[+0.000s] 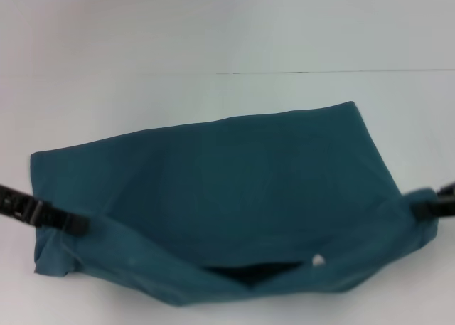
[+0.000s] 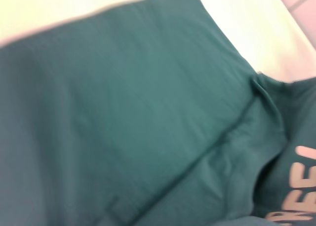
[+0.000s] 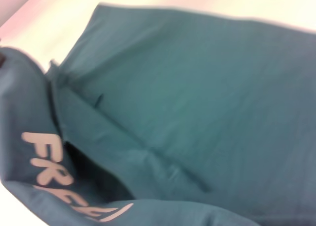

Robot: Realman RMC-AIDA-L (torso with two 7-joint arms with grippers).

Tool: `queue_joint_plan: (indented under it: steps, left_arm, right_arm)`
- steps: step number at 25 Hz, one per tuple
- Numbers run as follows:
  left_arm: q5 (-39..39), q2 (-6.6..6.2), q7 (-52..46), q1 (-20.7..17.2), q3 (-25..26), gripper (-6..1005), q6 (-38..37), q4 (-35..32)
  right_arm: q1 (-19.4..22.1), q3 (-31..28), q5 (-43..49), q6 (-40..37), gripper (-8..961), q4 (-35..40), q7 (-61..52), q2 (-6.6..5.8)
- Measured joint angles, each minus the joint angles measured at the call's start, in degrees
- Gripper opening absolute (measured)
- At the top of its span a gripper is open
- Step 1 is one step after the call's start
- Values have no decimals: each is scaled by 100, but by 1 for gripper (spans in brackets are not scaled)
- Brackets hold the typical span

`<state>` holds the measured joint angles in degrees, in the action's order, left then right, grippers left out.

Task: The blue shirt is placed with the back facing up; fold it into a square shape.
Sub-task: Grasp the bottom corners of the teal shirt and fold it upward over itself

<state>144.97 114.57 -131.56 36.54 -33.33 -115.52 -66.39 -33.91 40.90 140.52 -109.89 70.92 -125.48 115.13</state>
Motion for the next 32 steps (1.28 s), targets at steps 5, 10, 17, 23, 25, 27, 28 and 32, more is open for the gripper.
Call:
queue_joint_plan:
  steps: [5,10,17,23,25,27,28,32]
  left_arm:
    - [102,22,-195,-12,-38,162,415,-270]
    - [131,43,-403,-30,-39,167,1001,-349]
    - [209,95,-690,10,-178,175,1932,-97]
    - [356,67,-1020,34,-645,181,2561,214]
    - [386,83,-1058,40,-699,183,2730,266]
    - [461,100,-1088,58,-744,185,2851,309]
    - [530,109,-1111,70,-771,186,2928,338]
    - [754,165,-1159,105,-851,190,3241,473]
  right_arm:
    - [-170,12,2,480,96,64,-167,43]
    - [-337,107,21,1239,102,17,-649,45]
    - [-551,343,153,2037,114,-74,-882,98]
    - [-578,852,201,2944,123,-424,-935,177]
    - [-594,1011,295,3252,126,-545,-969,233]
    - [-625,1116,473,3576,129,-669,-985,319]
    - [-655,1140,569,3729,131,-737,-986,365]
    - [-812,1219,719,4171,137,-1197,-987,436]
